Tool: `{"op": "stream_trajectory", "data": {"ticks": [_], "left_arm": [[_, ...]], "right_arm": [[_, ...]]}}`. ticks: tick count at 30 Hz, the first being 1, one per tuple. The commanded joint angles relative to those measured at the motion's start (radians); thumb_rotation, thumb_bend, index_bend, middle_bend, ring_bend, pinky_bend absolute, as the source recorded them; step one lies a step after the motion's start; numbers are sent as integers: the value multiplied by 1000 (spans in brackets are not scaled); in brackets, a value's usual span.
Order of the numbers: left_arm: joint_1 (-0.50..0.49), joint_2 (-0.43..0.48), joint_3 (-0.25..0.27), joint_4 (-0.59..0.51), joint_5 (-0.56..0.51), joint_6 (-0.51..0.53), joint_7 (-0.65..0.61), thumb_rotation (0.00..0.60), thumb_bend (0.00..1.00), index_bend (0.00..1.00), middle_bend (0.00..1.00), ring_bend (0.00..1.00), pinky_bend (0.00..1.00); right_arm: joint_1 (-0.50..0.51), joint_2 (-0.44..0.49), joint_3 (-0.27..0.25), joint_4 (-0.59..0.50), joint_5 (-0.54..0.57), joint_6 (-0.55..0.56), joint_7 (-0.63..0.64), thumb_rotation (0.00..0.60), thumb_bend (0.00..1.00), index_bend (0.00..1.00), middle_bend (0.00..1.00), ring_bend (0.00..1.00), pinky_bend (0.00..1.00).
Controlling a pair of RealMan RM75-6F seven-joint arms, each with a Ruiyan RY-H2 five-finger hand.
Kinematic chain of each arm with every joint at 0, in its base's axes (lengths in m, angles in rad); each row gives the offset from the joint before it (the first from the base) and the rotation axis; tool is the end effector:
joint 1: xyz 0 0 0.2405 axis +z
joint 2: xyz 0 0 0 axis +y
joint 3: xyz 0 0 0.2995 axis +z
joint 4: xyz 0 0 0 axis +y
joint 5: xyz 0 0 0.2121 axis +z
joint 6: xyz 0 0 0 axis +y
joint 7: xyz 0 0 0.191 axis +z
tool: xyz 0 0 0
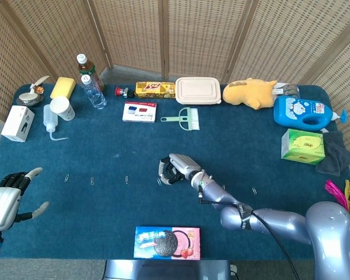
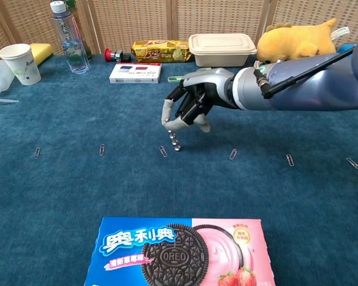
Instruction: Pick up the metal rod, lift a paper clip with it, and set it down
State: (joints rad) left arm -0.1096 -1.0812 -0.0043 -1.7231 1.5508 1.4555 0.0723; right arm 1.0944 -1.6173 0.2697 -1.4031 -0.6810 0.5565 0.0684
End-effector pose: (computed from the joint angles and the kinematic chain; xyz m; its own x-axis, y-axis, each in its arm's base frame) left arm -0.3220 0.2273 0.1624 0.4040 0.0681 0.9122 0.9132 -0.0891 -0.3977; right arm -0.0556 -0.4480 -0.1057 -0.0316 -0.7007 0.7127 -0.9726 -0.1428 -0.1836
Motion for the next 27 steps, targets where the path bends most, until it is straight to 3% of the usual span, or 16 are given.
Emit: {"op": "stream_trajectory", "data": {"ticks": [1, 27], "left_arm": [[0, -2, 1, 3, 0, -1, -3, 438, 390, 137, 246, 208, 186], [2, 0, 3, 10, 0, 1, -9, 439, 390, 134, 244, 208, 186]], "right_arm": [[6, 1, -1, -3, 7, 1, -5, 600, 405, 623, 855, 857, 736], [45, 2, 1, 4, 54, 7, -25, 600, 405, 619, 850, 856, 735]]}}
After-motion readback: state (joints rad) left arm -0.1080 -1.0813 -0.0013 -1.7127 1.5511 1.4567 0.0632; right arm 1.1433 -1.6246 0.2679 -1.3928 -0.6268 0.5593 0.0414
